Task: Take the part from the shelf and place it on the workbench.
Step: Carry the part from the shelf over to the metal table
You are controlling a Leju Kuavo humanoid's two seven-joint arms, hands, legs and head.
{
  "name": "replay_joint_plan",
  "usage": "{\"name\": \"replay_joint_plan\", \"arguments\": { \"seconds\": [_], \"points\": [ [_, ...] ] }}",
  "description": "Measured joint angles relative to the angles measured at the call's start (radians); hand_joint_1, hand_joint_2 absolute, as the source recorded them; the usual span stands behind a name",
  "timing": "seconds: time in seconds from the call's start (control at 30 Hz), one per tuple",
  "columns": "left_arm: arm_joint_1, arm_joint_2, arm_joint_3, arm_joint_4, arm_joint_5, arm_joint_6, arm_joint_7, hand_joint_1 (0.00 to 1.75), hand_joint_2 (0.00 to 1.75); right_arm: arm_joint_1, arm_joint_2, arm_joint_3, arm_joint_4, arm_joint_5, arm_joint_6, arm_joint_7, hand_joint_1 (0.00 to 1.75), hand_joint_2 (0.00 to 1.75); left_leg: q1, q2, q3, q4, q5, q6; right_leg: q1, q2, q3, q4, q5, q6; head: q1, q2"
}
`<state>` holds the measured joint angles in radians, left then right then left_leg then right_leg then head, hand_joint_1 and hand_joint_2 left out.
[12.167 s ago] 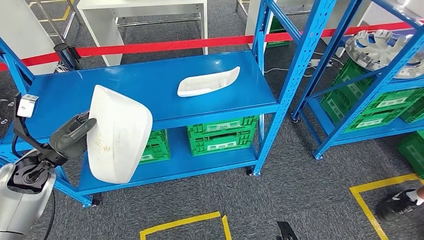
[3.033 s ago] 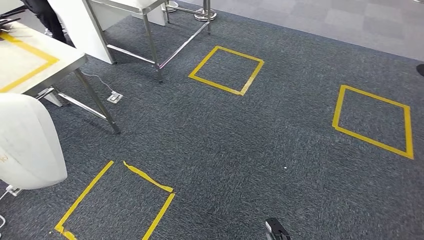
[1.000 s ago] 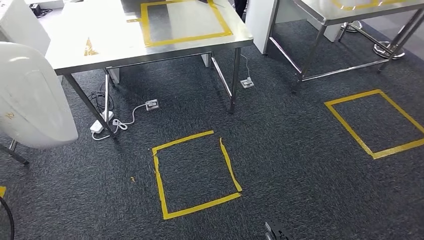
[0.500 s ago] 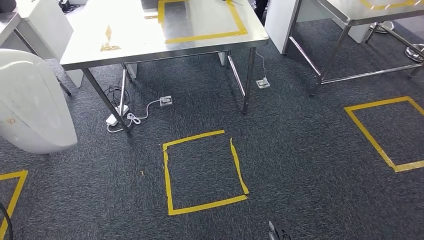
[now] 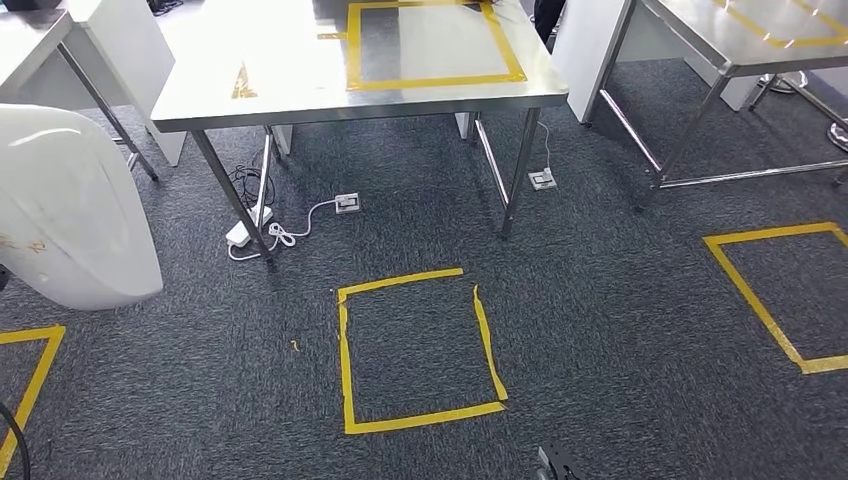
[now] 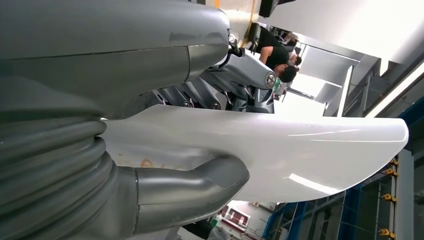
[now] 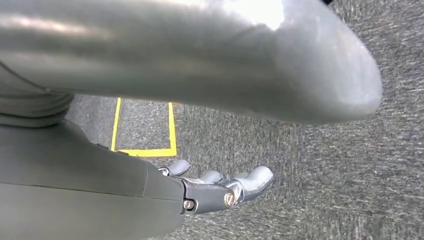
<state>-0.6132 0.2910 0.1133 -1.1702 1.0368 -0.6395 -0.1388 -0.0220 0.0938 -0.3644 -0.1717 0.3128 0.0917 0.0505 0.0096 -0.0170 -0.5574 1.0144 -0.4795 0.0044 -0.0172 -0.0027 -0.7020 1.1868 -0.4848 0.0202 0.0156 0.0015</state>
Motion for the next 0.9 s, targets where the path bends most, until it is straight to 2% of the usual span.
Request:
{"name": "replay_joint_plan", "arguments": {
  "seconds": [0.03,0.07,0.1,0.13,0.23,0.27,0.3,0.37,0.4,0.43,0.47,0.5,0.53,0.57,0.6,0.63,0.7,0.73,0.77,0.8,0.83,0.9],
  "points": [
    [0.000,0.000,0.000,0.000,0.000,0.000,0.000,1.75,1.75,0.000,0.000,0.000,0.000,0.000,0.000,0.000,0.00,0.00,0.001,-0.001,0.004,0.005,-0.008,-0.006,0.000,0.001,0.026,-0.066,0.026,-0.001,0.001,0.000],
    [0.000,0.000,0.000,0.000,0.000,0.000,0.000,1.75,1.75,0.000,0.001,-0.001,0.000,0.000,0.000,0.000,0.00,0.00,0.000,-0.002,0.007,0.008,-0.015,-0.012,0.001,0.002,0.046,-0.112,0.033,-0.006,0.001,0.000],
    [0.000,0.001,0.000,0.000,0.000,0.000,0.000,1.75,1.75,0.000,0.001,-0.001,0.000,0.000,0.000,0.000,0.00,0.00,-0.001,-0.003,0.008,0.009,-0.021,-0.018,0.003,0.003,0.058,-0.136,0.033,-0.013,0.001,0.000],
    [0.000,0.001,0.000,0.000,-0.001,0.000,0.000,1.75,1.75,0.000,0.001,-0.002,0.000,0.000,0.000,0.000,0.00,0.00,-0.002,-0.004,0.009,0.012,-0.023,-0.025,0.005,0.004,0.061,-0.139,0.022,-0.022,0.001,0.000],
    [0.002,0.006,0.000,-0.001,-0.001,0.000,-0.001,1.75,1.75,0.003,0.003,-0.004,0.000,0.001,0.000,0.001,0.00,0.00,-0.001,-0.002,0.009,0.040,-0.027,-0.042,0.002,0.003,0.086,-0.144,0.025,-0.046,-0.001,0.000],
    [0.001,0.008,0.000,-0.001,-0.001,0.000,-0.002,1.75,1.75,0.002,0.003,-0.004,0.000,0.001,0.000,0.000,0.00,0.00,-0.001,0.001,-0.009,0.075,-0.035,-0.046,0.001,0.003,0.097,-0.146,0.020,-0.053,-0.005,0.000],
    [0.001,0.008,0.000,-0.001,-0.001,0.000,-0.002,1.75,1.75,0.001,0.003,-0.005,0.000,0.001,0.000,0.000,0.00,0.00,0.000,0.004,-0.041,0.128,-0.048,-0.049,0.000,0.003,0.107,-0.148,0.014,-0.057,-0.008,0.000],
    [0.004,0.008,0.000,0.000,-0.001,0.000,-0.002,1.75,1.75,0.001,0.003,-0.005,0.000,0.000,0.000,0.000,0.00,0.00,0.000,0.007,-0.124,0.249,-0.091,-0.053,0.001,0.003,0.124,-0.148,-0.003,-0.062,-0.012,0.000],
    [0.007,0.008,0.000,0.001,-0.001,0.000,-0.002,1.75,1.75,0.001,0.003,-0.006,0.000,0.000,-0.001,0.000,0.00,0.00,0.000,0.008,-0.159,0.286,-0.106,-0.054,0.001,0.003,0.134,-0.149,-0.012,-0.062,-0.012,0.000],
    [0.010,0.008,0.000,0.002,-0.001,0.000,-0.001,1.75,1.75,0.002,0.003,-0.006,0.000,0.000,-0.001,0.000,0.00,0.00,0.000,0.008,-0.179,0.292,-0.106,-0.052,0.001,0.003,0.146,-0.148,-0.022,-0.062,-0.012,0.000],
    [0.012,0.008,0.000,0.002,-0.001,0.000,-0.001,1.75,1.75,0.003,0.003,-0.006,0.000,-0.001,-0.001,0.000,0.00,0.00,0.000,0.009,-0.182,0.263,-0.086,-0.050,0.002,0.003,0.160,-0.149,-0.033,-0.061,-0.012,0.000],
    [0.012,0.009,0.000,0.002,-0.001,0.001,0.000,1.75,1.75,0.003,0.003,-0.006,0.000,-0.001,-0.001,0.000,0.00,0.00,-0.001,0.010,-0.170,0.205,-0.045,-0.045,0.002,0.003,0.176,-0.149,-0.044,-0.059,-0.012,0.000],
    [0.012,0.009,0.000,0.002,-0.001,0.002,0.000,1.75,1.75,0.003,0.004,-0.006,0.000,-0.001,0.000,-0.001,0.00,0.00,-0.002,0.014,-0.154,0.132,0.013,-0.039,0.002,0.003,0.189,-0.149,-0.056,-0.056,-0.013,0.000],
    [0.011,0.010,0.000,0.002,-0.001,0.003,0.000,1.75,1.75,0.002,0.005,-0.006,0.000,-0.001,0.000,-0.002,0.00,0.00,-0.006,0.017,-0.140,0.073,0.055,-0.034,0.003,0.004,0.201,-0.151,-0.067,-0.052,-0.015,0.000],
    [0.010,0.011,0.000,0.002,-0.002,0.005,0.001,1.75,1.75,0.002,0.006,-0.007,0.000,-0.001,0.000,-0.002,0.00,0.00,-0.009,0.020,-0.128,0.033,0.083,-0.029,0.004,0.004,0.209,-0.155,-0.077,-0.046,-0.018,0.000],
    [0.009,0.013,0.000,0.001,-0.002,0.007,0.002,1.75,1.75,0.001,0.007,-0.007,0.000,-0.001,0.000,-0.002,0.00,0.00,-0.012,0.020,-0.122,0.012,0.094,-0.024,0.005,0.003,0.217,-0.158,-0.081,-0.039,-0.019,0.000],
    [0.007,0.016,0.000,-0.003,-0.002,0.009,0.004,1.75,1.75,0.000,0.007,-0.007,0.000,0.000,0.000,-0.002,0.00,0.00,-0.011,0.016,-0.103,0.002,0.083,-0.013,0.006,0.001,0.227,-0.156,-0.078,-0.026,-0.017,0.000],
    [0.006,0.017,0.000,-0.005,-0.001,0.009,0.004,1.75,1.75,-0.001,0.007,-0.007,0.000,0.000,0.000,-0.003,0.00,0.00,-0.009,0.013,-0.091,-0.003,0.078,-0.006,0.007,0.001,0.222,-0.133,-0.068,-0.022,-0.015,0.000],
    [0.004,0.018,0.000,-0.006,0.000,0.009,0.004,1.75,1.75,-0.002,0.007,-0.007,0.000,0.000,0.000,-0.003,0.00,0.00,-0.007,0.012,-0.077,-0.006,0.071,0.000,0.007,0.002,0.200,-0.093,-0.061,-0.019,-0.013,0.000],
    [0.003,0.018,0.000,-0.008,0.001,0.009,0.005,1.75,1.75,-0.004,0.007,-0.007,0.000,0.000,0.000,-0.002,0.00,0.00,-0.006,0.011,-0.063,-0.009,0.062,0.006,0.006,0.002,0.165,-0.037,-0.063,-0.017,-0.010,0.000],
    [0.002,0.017,0.000,-0.007,0.002,0.009,0.005,1.75,1.75,-0.006,0.007,-0.007,0.000,0.000,0.000,-0.003,0.00,0.00,-0.007,0.011,-0.052,-0.009,0.051,0.010,0.006,0.003,0.120,0.025,-0.077,-0.014,-0.007,0.000],
    [0.004,0.016,0.000,-0.006,0.002,0.009,0.007,1.75,1.75,-0.005,0.008,-0.008,0.000,-0.001,0.000,-0.001,0.00,0.00,-0.008,0.009,-0.029,-0.009,0.028,0.013,0.007,0.003,0.035,0.114,-0.136,-0.010,-0.002,0.000]
  ]
}}
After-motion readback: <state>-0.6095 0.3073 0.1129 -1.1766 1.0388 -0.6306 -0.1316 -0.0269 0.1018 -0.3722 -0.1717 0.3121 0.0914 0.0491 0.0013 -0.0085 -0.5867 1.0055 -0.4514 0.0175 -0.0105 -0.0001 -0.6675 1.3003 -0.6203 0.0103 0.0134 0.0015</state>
